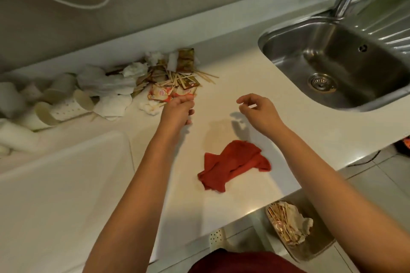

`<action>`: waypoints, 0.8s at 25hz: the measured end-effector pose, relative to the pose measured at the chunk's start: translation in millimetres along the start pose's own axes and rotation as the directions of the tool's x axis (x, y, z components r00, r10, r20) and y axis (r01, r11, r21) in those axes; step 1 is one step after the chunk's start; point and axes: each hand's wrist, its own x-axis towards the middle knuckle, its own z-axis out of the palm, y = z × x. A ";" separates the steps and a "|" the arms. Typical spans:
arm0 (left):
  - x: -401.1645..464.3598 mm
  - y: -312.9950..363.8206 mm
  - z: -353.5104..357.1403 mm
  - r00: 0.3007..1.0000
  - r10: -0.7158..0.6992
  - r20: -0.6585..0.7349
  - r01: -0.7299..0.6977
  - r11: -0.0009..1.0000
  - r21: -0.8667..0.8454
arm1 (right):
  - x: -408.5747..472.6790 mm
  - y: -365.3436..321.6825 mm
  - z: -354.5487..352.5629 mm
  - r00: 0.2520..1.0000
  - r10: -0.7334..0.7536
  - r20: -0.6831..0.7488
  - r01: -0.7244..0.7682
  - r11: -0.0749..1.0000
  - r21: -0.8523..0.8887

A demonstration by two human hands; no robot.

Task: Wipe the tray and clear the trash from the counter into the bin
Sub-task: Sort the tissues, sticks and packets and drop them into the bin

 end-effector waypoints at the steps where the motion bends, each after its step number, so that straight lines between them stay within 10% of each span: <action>1: 11.6 1.8 -11.0 0.999 0.001 -0.047 0.000 1.000 0.005 | 9.1 -5.0 10.3 1.000 -0.009 0.027 0.010 0.999 -0.033; 10: 97.4 7.4 -76.9 0.939 0.176 -0.294 0.017 0.834 0.552 | 88.2 -39.0 87.2 0.975 -0.047 0.219 0.131 0.913 -0.386; 20: 141.6 5.8 -83.2 0.962 0.084 -0.259 0.076 0.830 0.553 | 123.7 -42.0 139.9 0.960 -0.149 0.239 0.268 0.745 -0.611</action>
